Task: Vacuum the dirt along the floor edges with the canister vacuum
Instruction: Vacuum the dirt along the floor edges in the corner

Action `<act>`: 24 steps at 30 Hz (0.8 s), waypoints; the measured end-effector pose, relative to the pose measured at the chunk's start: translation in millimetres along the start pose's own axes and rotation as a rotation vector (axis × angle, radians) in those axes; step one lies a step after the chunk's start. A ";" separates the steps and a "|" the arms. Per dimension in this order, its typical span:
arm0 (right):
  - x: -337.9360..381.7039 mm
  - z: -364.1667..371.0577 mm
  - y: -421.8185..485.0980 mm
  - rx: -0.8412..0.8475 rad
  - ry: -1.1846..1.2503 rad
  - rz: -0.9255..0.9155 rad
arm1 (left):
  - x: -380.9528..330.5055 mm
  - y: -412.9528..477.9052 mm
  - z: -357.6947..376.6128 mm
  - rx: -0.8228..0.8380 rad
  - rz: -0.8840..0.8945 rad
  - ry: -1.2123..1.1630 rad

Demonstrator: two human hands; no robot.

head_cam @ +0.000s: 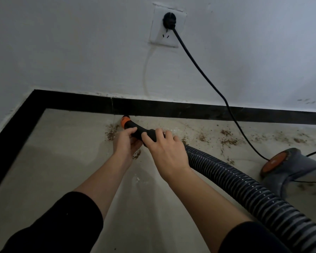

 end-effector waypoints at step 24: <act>-32.6 4.7 -12.7 0.012 -0.007 0.044 | 20.6 -15.6 28.7 0.006 -0.034 0.005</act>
Point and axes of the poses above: each hand's wrist, its own y-axis towards the middle knuckle, its own z-axis out of the palm, x = y × z, the point moved 8 cm from there along y, towards the middle knuckle, and after that the axes turned 12 degrees about z, right-handed, at the moved point
